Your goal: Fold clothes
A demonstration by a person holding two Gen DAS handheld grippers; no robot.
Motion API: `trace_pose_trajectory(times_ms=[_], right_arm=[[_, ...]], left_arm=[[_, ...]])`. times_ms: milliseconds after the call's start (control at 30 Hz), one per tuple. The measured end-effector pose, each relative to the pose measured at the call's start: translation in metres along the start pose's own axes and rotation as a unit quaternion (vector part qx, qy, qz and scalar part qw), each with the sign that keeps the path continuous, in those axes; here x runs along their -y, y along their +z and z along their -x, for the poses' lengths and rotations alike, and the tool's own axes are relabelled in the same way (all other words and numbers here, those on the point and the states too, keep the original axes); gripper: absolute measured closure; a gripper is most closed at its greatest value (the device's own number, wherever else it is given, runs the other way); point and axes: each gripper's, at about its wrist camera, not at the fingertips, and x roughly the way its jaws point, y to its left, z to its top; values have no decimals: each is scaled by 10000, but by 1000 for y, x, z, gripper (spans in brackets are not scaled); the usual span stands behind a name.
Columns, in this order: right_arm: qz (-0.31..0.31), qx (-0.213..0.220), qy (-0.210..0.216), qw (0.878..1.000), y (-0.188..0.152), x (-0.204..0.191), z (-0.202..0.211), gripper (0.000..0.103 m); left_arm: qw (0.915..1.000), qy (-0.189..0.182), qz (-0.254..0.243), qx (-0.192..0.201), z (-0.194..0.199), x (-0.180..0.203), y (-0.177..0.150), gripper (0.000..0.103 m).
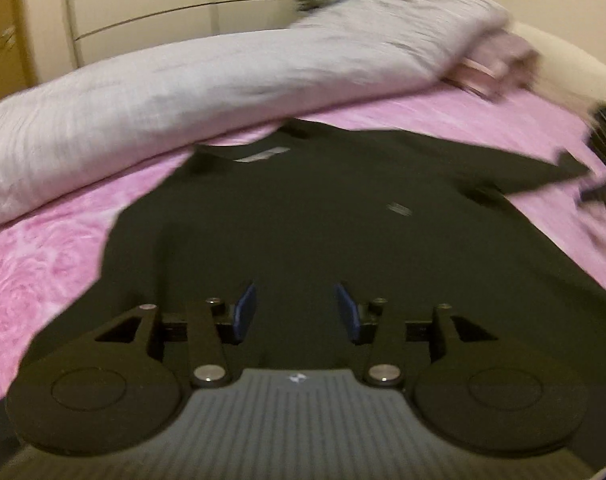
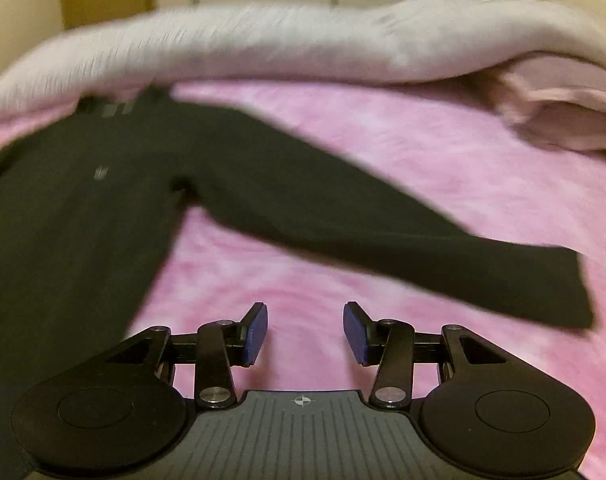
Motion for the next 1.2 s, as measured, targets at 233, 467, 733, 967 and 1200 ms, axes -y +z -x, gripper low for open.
trace_pose_trajectory(times_ms=[233, 467, 733, 967, 1200], right_arm=[[-709, 558, -283, 9955, 6, 99, 17, 52], [1769, 202, 271, 9836, 42, 88, -36, 52], [2995, -816, 630, 9485, 52, 78, -56, 101], [3512, -802, 436, 9318, -18, 50, 7, 101], [2315, -211, -140, 9725, -26, 90, 28, 88]], left_arm=[[9963, -312, -739, -315, 9, 91, -26, 59], [9892, -351, -1260, -660, -14, 136, -41, 58], [9936, -397, -819, -674, -19, 126, -47, 54], [9933, -360, -897, -641, -8, 128, -49, 54], [9941, -297, -812, -656, -2, 128, -54, 54]])
